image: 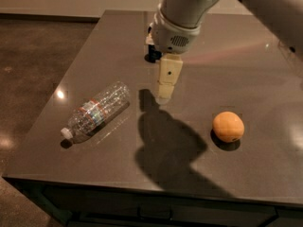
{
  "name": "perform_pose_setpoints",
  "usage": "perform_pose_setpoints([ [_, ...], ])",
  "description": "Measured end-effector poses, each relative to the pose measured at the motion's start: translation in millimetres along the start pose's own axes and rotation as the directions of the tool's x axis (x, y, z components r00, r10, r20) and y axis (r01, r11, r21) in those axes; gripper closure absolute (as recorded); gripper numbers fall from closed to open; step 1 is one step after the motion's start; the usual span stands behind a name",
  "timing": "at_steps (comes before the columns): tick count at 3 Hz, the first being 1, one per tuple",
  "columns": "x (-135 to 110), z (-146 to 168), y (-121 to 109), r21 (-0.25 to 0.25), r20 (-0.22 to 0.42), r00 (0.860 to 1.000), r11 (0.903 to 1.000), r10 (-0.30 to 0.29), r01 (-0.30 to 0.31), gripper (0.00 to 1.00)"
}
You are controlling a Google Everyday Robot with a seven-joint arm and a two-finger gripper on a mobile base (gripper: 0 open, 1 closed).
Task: Pick water bottle
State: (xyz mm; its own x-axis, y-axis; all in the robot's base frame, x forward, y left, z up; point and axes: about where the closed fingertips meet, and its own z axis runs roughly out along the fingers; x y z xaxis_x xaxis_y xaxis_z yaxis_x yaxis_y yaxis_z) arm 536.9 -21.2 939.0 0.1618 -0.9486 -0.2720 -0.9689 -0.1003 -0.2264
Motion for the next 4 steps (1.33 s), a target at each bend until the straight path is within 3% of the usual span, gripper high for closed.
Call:
perform_pose_setpoints([
  [1, -33, 25, -3, -0.036, 0.02, 0.997, 0.9961, -0.08, 0.081, 0.0],
  [2, -59, 50, 0, -0.078, 0.028, 0.986, 0.9834, -0.162, 0.164, 0.0],
  [4, -84, 92, 13, -0.16, 0.007, 0.951, 0.9385, -0.309, 0.306, 0.0],
])
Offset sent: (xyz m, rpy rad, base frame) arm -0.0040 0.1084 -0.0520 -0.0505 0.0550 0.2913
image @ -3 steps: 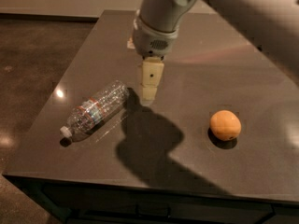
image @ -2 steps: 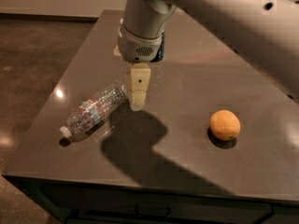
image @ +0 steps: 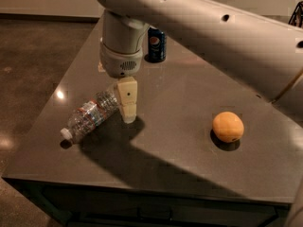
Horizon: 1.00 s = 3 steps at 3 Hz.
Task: Pick water bottle
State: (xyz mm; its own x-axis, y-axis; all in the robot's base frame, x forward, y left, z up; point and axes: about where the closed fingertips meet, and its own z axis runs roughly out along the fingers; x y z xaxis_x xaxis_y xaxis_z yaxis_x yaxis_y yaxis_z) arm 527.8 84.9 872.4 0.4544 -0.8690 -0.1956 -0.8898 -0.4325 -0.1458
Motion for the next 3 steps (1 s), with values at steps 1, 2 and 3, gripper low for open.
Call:
perform_pose_setpoints([
  [1, -6, 12, 1, -0.02, -0.02, 0.999, 0.9989, -0.043, 0.043, 0.0],
  [2, -10, 21, 1, -0.05, -0.037, 0.997, 0.9961, -0.075, 0.073, 0.18],
  [3, -11, 26, -1, -0.079, -0.042, 0.996, 0.9936, -0.084, 0.081, 0.41],
])
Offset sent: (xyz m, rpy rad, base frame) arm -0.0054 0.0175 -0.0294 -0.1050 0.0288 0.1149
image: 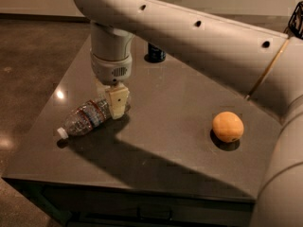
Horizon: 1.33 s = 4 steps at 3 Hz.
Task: Pick water bottle
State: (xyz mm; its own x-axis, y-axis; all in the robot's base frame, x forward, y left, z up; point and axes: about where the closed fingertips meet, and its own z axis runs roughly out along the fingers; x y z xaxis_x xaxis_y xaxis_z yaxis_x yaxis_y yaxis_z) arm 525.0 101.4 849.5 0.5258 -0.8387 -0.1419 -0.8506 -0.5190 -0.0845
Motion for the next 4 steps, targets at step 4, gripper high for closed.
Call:
perform_pose_setpoints([
  [4, 3, -96, -10, 0.098, 0.094, 0.987, 0.9878, -0.13, 0.121, 1.0],
])
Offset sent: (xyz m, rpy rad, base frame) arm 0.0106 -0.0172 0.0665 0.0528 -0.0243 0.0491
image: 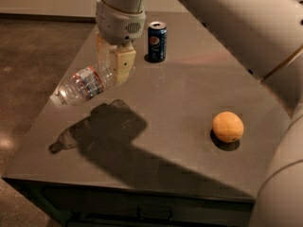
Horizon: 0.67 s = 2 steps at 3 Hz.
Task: Pick water bottle
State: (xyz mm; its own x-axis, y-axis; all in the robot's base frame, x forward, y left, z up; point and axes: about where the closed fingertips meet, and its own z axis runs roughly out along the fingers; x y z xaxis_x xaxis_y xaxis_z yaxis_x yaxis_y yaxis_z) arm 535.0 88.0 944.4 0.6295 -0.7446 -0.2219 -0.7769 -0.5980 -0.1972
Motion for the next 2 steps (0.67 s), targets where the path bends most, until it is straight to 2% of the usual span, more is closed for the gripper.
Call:
perform_pose_setpoints([
  [1, -6.3, -12.8, 0.3, 0.013, 0.027, 0.999, 0.9994, -0.034, 0.034, 1.0],
  [2, -6.9, -13.5, 0.1, 0.014, 0.029, 0.999, 0.9993, -0.036, 0.036, 1.0],
])
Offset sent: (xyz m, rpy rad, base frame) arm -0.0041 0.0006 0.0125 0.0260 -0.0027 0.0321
